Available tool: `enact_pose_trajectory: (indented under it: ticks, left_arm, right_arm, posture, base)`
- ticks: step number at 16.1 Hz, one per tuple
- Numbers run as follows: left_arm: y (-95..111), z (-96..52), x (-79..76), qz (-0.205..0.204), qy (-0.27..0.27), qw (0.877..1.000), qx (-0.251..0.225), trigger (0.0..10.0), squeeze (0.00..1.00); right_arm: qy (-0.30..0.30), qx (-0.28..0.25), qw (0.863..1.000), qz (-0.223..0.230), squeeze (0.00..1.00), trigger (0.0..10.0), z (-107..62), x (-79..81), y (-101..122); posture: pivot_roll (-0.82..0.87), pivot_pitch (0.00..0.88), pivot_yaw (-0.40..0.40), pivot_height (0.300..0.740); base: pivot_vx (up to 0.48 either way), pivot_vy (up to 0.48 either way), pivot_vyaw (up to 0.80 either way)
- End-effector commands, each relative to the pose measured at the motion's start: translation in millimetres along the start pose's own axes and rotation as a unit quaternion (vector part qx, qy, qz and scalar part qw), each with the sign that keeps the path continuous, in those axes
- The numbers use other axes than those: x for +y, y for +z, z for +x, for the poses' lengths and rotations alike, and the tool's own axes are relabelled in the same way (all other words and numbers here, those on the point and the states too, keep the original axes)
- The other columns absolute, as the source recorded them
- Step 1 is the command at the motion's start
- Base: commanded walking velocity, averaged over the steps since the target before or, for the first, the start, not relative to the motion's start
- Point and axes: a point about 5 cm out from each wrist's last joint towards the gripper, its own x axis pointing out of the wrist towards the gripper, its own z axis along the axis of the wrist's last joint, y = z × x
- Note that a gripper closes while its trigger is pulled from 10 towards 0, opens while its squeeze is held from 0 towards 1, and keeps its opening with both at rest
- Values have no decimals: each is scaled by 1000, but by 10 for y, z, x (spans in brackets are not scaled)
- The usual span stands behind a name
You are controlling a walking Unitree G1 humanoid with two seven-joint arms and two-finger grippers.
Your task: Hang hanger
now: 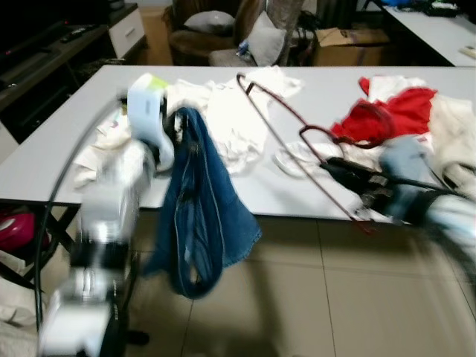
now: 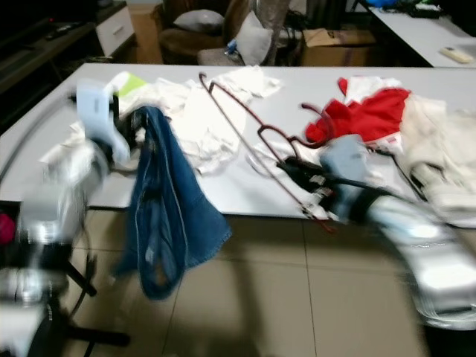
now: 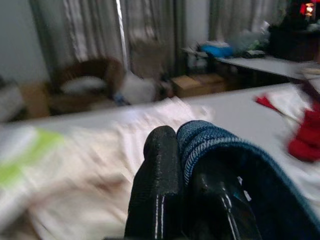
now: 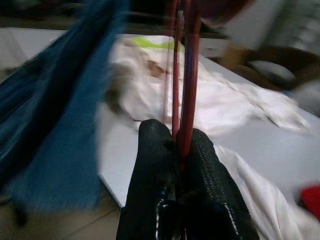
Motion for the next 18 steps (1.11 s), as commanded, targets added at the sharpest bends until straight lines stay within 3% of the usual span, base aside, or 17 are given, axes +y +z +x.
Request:
enact_pose_trajectory:
  ticks: [1, 4, 7, 11, 14, 18]
  left_arm:
    - [80, -3, 137, 12, 18, 1000, -11, 10000, 0]
    - [306, 200, 170, 32, -2, 999, -15, 10000, 0]
    - [549, 348, 104, 39, -38, 998, -41, 10000, 0]
    - [889, 449, -62, 33, -90, 991, -92, 10000, 0]
    - [1193, 440, -243, 27, -131, 981, -144, 10000, 0]
    - [1441, 371, -250, 19, -135, 974, -183, 10000, 0]
  right_arm:
    - [46, -14, 999, 5, 0, 10000, 5, 77, 62]
    - [133, -3, 991, -9, 0, 10000, -215, 81, 215]
    - [183, 29, 983, -14, 0, 10000, -290, 151, 209]
    - [199, 62, 978, -25, 0, 10000, -190, 233, 104]
    - [193, 55, 979, -38, 0, 10000, -3, 249, 88]
    - [212, 54, 974, -58, 0, 10000, 181, 278, 79]
  posture:
    - [-74, 0, 51, 740]
    - [-74, 0, 58, 740]
    - [-73, 0, 62, 740]
    - [-70, 0, 63, 740]
    - [-68, 0, 62, 740]
    - [-55, 0, 45, 740]
  base:
    - [337, 0, 0]
    - [339, 0, 0]
    - [335, 0, 0]
    - [329, 0, 0]
    - [330, 0, 0]
    - [318, 0, 0]
